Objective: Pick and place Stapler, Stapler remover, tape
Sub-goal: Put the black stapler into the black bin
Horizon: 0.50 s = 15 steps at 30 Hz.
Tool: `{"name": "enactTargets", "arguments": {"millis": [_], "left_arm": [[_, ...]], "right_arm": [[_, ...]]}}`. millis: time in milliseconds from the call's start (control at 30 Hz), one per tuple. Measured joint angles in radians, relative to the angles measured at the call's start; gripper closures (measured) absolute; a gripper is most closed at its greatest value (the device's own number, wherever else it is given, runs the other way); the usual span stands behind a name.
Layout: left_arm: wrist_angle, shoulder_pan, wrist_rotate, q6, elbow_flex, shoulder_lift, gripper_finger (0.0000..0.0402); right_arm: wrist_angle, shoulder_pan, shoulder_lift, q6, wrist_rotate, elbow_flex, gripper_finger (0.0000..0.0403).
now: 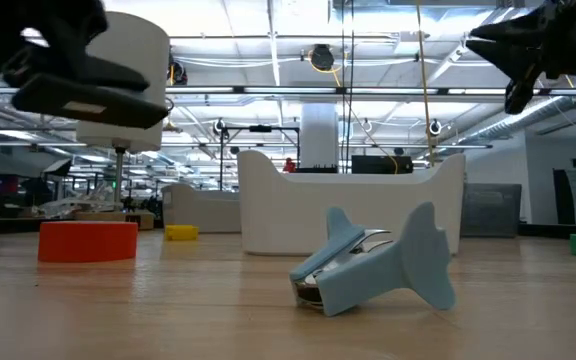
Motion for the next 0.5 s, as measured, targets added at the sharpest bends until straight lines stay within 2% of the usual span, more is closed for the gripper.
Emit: {"name": "enactTargets", "arguments": {"millis": [167, 500], "left_arm": [[-0.029, 0.093, 0.03, 0.279, 0.108, 0.032, 0.0268], [-0.32, 0.227, 0.03, 0.725, 0.466, 0.236, 0.0268]], "right_arm": [[-0.016, 0.0, 0.161, -0.076, -0.001, 0.116, 0.0337], [-0.23, -0.001, 0.562, -0.362, -0.029, 0.435, 0.0337]]}}
